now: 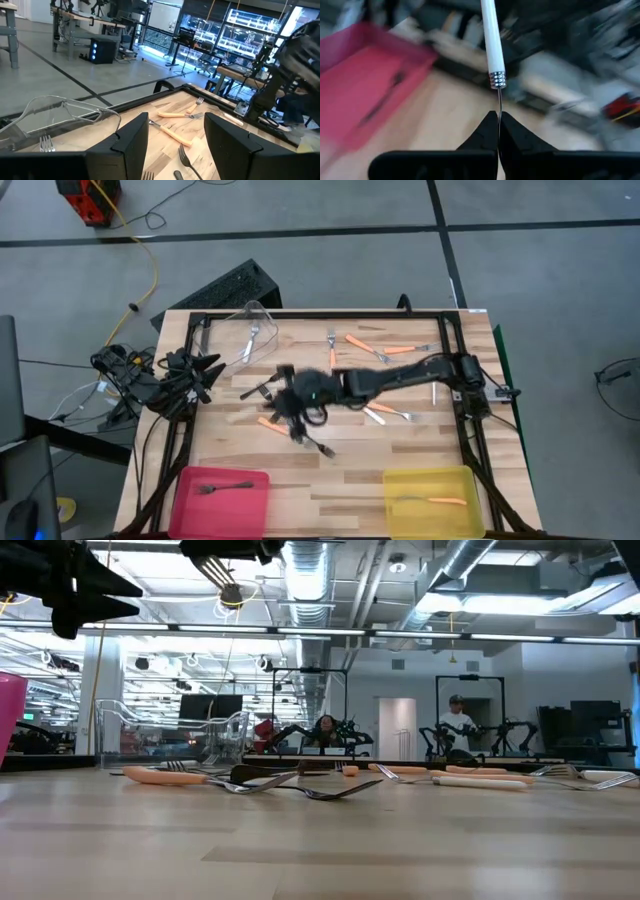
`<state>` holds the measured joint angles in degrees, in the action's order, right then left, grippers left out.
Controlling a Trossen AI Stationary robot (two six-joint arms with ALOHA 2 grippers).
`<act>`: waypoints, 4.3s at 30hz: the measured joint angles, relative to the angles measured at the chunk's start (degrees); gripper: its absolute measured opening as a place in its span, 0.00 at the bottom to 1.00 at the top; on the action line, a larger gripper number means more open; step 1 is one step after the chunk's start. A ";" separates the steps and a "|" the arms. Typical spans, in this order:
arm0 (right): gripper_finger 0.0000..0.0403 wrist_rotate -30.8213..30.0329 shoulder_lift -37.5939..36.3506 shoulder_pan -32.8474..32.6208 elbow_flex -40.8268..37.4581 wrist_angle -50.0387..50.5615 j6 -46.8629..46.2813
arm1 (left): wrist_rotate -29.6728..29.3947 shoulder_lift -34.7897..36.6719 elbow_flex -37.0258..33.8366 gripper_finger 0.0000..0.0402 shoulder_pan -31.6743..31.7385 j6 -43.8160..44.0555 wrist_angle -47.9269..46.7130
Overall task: Sort silverware by color (type)
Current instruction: Put the white fork into the transparent bin
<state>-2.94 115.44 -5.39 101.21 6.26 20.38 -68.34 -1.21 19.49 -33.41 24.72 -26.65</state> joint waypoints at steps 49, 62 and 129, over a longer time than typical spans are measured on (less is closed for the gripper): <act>0.05 7.38 19.04 26.51 20.11 -0.09 -27.16 | -0.44 -0.02 -0.02 0.44 0.02 0.01 -0.02; 0.05 16.87 26.32 28.09 32.33 4.79 -29.32 | -1.26 -0.01 -0.02 0.44 0.02 -0.01 -0.08; 0.17 22.48 35.17 28.16 32.33 -1.67 -34.10 | -1.51 0.00 -0.02 0.44 0.02 0.04 -0.44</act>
<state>19.54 150.61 22.76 133.53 4.59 -13.72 -69.85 -1.21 19.46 -33.39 24.75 -27.09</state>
